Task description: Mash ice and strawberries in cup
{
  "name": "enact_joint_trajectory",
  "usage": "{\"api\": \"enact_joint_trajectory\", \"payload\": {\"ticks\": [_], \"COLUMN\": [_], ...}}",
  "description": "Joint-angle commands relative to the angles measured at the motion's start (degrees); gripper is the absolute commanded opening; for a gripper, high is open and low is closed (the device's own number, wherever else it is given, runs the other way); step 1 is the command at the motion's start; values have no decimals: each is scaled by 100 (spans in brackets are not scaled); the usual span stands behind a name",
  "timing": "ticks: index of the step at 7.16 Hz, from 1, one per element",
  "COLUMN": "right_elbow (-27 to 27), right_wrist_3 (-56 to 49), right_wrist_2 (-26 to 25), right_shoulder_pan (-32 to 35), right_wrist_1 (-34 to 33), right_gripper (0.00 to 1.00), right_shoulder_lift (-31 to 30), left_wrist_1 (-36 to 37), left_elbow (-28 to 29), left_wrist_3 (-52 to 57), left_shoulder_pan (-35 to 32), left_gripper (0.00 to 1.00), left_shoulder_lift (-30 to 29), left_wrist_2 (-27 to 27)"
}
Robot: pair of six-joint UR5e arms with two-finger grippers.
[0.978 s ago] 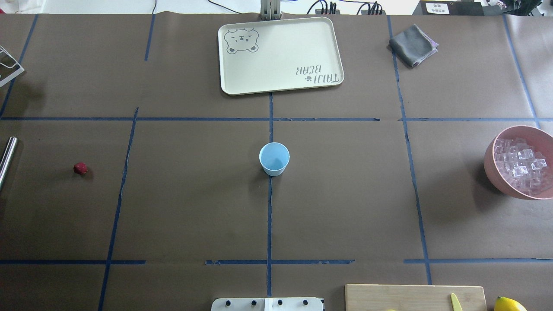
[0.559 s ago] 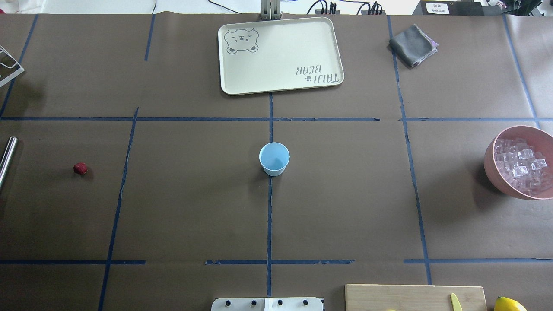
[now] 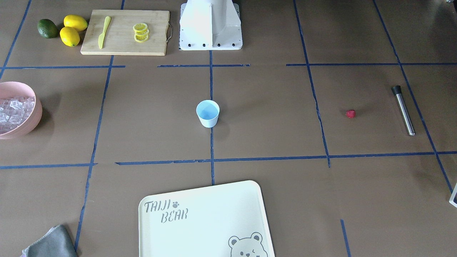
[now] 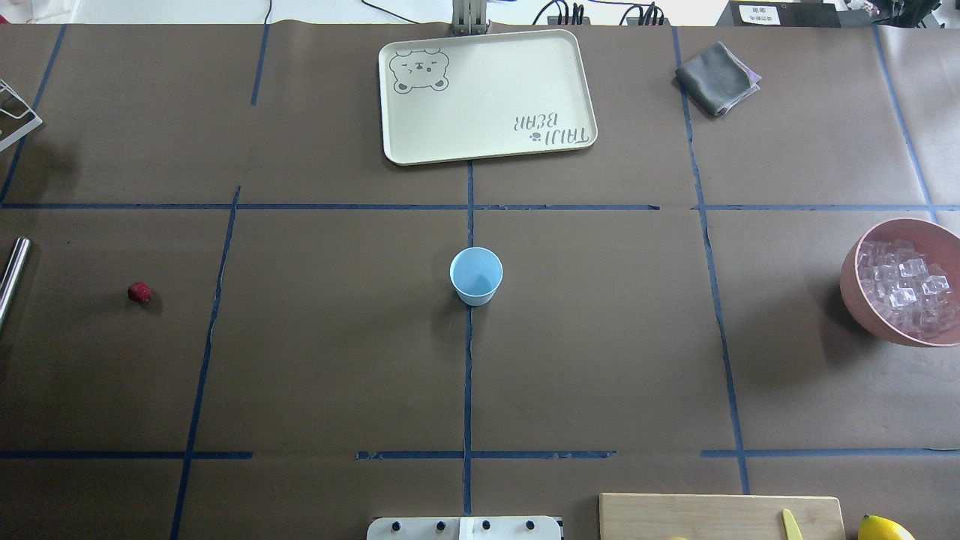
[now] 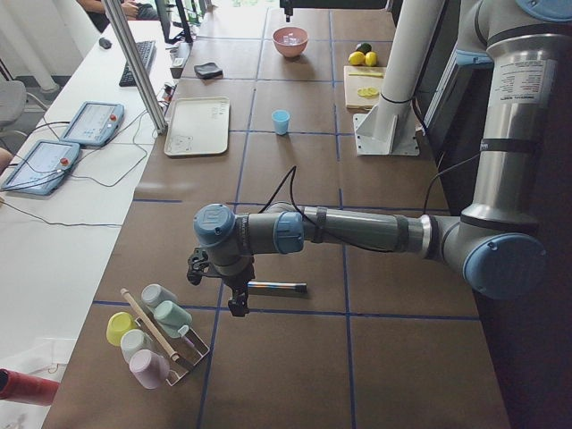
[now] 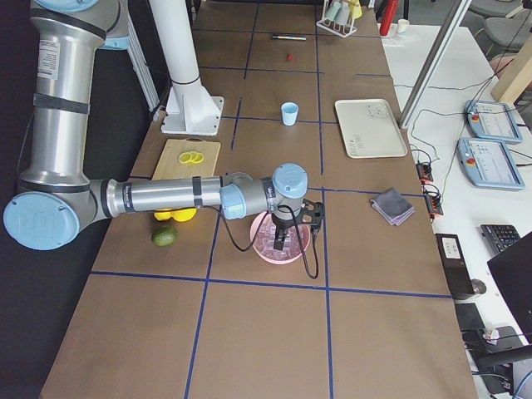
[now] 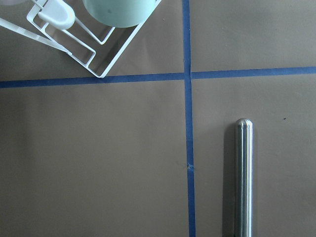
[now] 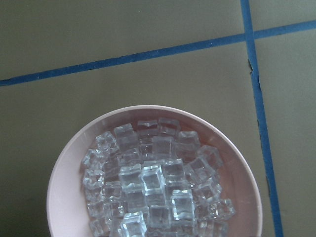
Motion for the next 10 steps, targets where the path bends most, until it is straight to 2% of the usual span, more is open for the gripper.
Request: {"api": "enact_joint_trajectory", "payload": {"ticks": [1, 6, 8, 9, 10], "right_elbow": [-7, -147, -235, -262, -262], "right_wrist_3": [2228, 2430, 2430, 2430, 2421], "right_wrist_2": [-475, -985, -1048, -1092, -1092], "right_shoulder_pan": [-806, -1485, -1495, -1495, -1495], "right_wrist_1": [1674, 1670, 1679, 1679, 1688], "right_gripper": [93, 91, 84, 68, 35], "right_shoulder_lift": [-356, -313, -313, -313, -313], "left_wrist_1": [0, -9, -9, -9, -9], "left_elbow": [9, -9, -9, -9, -9], "left_wrist_3": [-4, 5, 5, 5, 5], "left_shoulder_pan": [0, 0, 0, 0, 0], "left_gripper": [100, 100, 100, 100, 100], "left_shoulder_lift": [-18, -10, -18, -10, -27], "left_wrist_2": [7, 7, -2, 7, 7]}}
